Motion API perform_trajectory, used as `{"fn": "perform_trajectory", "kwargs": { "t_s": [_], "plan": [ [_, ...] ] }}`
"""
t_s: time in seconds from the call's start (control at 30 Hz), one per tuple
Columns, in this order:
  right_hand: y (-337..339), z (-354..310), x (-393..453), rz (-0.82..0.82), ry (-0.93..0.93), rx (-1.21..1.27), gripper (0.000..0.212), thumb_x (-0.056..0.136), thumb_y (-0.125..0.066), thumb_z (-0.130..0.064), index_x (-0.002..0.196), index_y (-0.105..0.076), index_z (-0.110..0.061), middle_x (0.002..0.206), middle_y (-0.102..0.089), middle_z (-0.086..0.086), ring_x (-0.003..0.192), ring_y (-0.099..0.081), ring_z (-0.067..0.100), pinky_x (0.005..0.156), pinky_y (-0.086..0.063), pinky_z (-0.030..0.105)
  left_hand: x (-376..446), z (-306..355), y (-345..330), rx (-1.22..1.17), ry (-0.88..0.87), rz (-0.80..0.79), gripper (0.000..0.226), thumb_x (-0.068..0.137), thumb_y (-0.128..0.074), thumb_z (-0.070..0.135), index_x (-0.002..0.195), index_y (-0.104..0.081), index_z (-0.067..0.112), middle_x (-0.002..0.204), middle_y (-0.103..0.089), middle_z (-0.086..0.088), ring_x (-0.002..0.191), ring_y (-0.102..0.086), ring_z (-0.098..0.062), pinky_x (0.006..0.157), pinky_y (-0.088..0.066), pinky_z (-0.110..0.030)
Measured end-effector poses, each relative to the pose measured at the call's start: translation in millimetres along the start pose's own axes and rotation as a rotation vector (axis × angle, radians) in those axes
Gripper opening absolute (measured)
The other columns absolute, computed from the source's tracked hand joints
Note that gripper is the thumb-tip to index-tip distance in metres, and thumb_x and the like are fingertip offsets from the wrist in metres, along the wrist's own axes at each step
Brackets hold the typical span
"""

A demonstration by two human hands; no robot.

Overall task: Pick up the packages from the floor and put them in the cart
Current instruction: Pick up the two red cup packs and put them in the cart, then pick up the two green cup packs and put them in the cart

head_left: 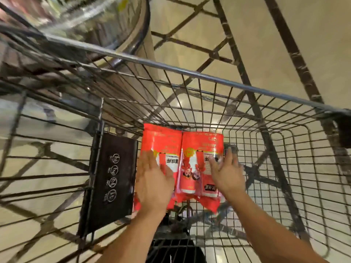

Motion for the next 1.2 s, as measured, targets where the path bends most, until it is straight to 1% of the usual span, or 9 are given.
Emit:
{"fn": "perform_trajectory", "kwargs": {
  "t_s": [0.13,0.23,0.37,0.4,0.53,0.77,0.87,0.97,1.2],
  "plan": [
    [51.2,-32.9,-40.0,0.062,0.253,-0.131,0.077,0.104,-0.026,-0.069,0.168,-0.008,-0.031,0.176,-0.012,0.004,0.159,-0.018,0.035,0.125,-0.023,0.050,-15.8,0.5,53.5,0.151,-0.373,0.123,0.058,0.087,-0.049,0.037,0.132,-0.067,0.005,0.146,-0.060,-0.022,0.138,-0.054,-0.040,0.110,-0.048,-0.058],
    [94.0,-68.6,-76.1,0.133,0.418,-0.209,0.079,0.101,-0.023,-0.075,0.167,-0.016,-0.032,0.175,-0.019,0.002,0.159,-0.020,0.032,0.125,-0.024,0.049,-16.8,0.3,123.8,0.273,-0.445,0.235,0.060,0.089,-0.053,0.040,0.133,-0.067,0.002,0.143,-0.062,-0.022,0.137,-0.055,-0.041,0.112,-0.043,-0.057],
    [150.2,-126.6,-141.4,0.203,0.649,-0.267,0.115,0.074,0.008,-0.095,0.167,-0.022,-0.033,0.173,-0.026,0.002,0.157,-0.025,0.032,0.125,-0.027,0.049,-45.2,-6.5,233.7,0.294,-0.461,0.407,0.064,0.090,-0.053,0.044,0.136,-0.066,0.000,0.144,-0.061,-0.025,0.136,-0.056,-0.042,0.112,-0.040,-0.057],
    [163.5,-142.0,-159.2,0.229,0.698,-0.271,0.118,0.072,0.010,-0.096,0.166,-0.023,-0.034,0.173,-0.027,0.001,0.156,-0.027,0.033,0.123,-0.029,0.049,-58.6,-8.2,261.0,0.302,-0.448,0.448,0.067,0.091,-0.049,0.046,0.139,-0.064,0.002,0.146,-0.060,-0.023,0.137,-0.055,-0.041,0.114,-0.037,-0.056],
    [204.7,-213.1,-243.1,0.321,0.924,-0.253,0.094,0.088,-0.016,-0.086,0.163,-0.033,-0.034,0.167,-0.040,0.001,0.147,-0.040,0.036,0.113,-0.042,0.053,-121.8,-28.0,369.0,0.312,-0.313,0.585,0.074,0.089,-0.047,0.054,0.146,-0.059,0.009,0.152,-0.056,-0.015,0.144,-0.049,-0.034,0.121,-0.029,-0.051],
    [227.2,-345.0,-405.7,0.450,1.269,-0.348,0.091,0.091,-0.014,-0.085,0.166,-0.026,-0.034,0.170,-0.034,0.001,0.148,-0.041,0.037,0.115,-0.042,0.052,-234.0,-130.6,520.3,0.296,-0.069,0.848,0.078,0.085,-0.050,0.060,0.146,-0.059,0.012,0.150,-0.058,-0.014,0.142,-0.051,-0.033,0.118,-0.037,-0.053],
    [210.8,-391.3,-477.3,0.485,1.398,-0.350,0.089,0.091,-0.017,-0.081,0.165,-0.030,-0.033,0.167,-0.039,0.002,0.144,-0.044,0.038,0.113,-0.043,0.051,-286.1,-188.0,565.1,0.288,0.037,0.916,0.079,0.085,-0.053,0.060,0.148,-0.057,0.012,0.152,-0.057,-0.014,0.141,-0.052,-0.034,0.115,-0.038,-0.053],
    [178.6,-433.5,-552.5,0.509,1.516,-0.309,0.081,0.094,-0.034,-0.076,0.163,-0.036,-0.033,0.165,-0.044,0.002,0.141,-0.048,0.037,0.106,-0.047,0.050,-336.6,-261.4,599.3,0.291,0.125,0.988,0.081,0.083,-0.058,0.059,0.146,-0.059,0.009,0.149,-0.059,-0.018,0.137,-0.055,-0.038,0.110,-0.045,-0.057],
    [79.1,-518.6,-736.9,0.507,1.726,-0.279,0.078,0.100,-0.038,-0.073,0.166,-0.026,-0.034,0.167,-0.038,0.001,0.145,-0.044,0.034,0.108,-0.045,0.048,-470.9,-435.3,660.4,0.273,0.351,1.093,0.084,0.081,-0.051,0.067,0.143,-0.062,0.010,0.142,-0.064,-0.018,0.131,-0.060,-0.039,0.106,-0.048,-0.055]
  ]
}}
Point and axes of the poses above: each hand's wrist, its own x-axis towards the middle knuckle, its own y-axis out of the back of the hand, z = x × y, the point moved 2 cm from there along x, towards the middle knuckle
